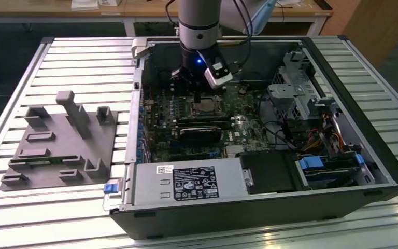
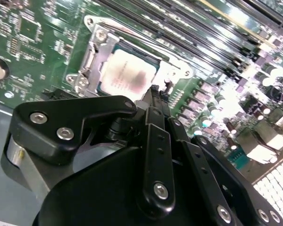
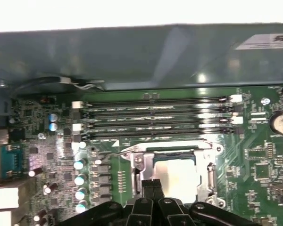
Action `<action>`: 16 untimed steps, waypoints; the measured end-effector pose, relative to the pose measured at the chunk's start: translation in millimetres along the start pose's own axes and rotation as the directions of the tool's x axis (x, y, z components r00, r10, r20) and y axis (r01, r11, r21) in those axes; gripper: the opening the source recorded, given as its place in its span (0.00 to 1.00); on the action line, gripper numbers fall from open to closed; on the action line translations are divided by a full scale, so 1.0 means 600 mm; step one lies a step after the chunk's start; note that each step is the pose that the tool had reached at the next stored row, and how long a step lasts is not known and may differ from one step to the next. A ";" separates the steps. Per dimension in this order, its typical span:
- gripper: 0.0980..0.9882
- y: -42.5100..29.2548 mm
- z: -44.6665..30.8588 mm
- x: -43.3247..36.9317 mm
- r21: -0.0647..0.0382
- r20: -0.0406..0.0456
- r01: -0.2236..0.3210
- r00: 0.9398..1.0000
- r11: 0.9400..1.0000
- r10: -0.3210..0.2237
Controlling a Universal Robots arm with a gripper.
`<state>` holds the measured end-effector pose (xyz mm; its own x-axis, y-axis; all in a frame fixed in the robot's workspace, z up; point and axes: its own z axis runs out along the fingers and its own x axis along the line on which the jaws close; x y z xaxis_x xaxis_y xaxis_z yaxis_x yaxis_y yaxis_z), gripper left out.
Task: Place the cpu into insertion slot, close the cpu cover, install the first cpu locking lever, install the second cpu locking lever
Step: 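Close the cpu cover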
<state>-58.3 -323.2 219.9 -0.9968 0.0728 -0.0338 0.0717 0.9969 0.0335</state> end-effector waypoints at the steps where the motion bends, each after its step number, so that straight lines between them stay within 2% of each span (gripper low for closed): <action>1: 0.01 0.000 0.000 -0.004 0.000 0.000 0.000 1.000 1.000 0.000; 9: 0.01 0.002 0.001 -0.034 0.000 0.000 0.000 1.000 1.000 0.000; 16: 0.01 0.003 0.000 -0.038 0.000 0.000 0.000 1.000 1.000 0.000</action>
<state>-35.1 -323.2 220.9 -0.9968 0.0727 -0.0334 0.0716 0.9969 0.0332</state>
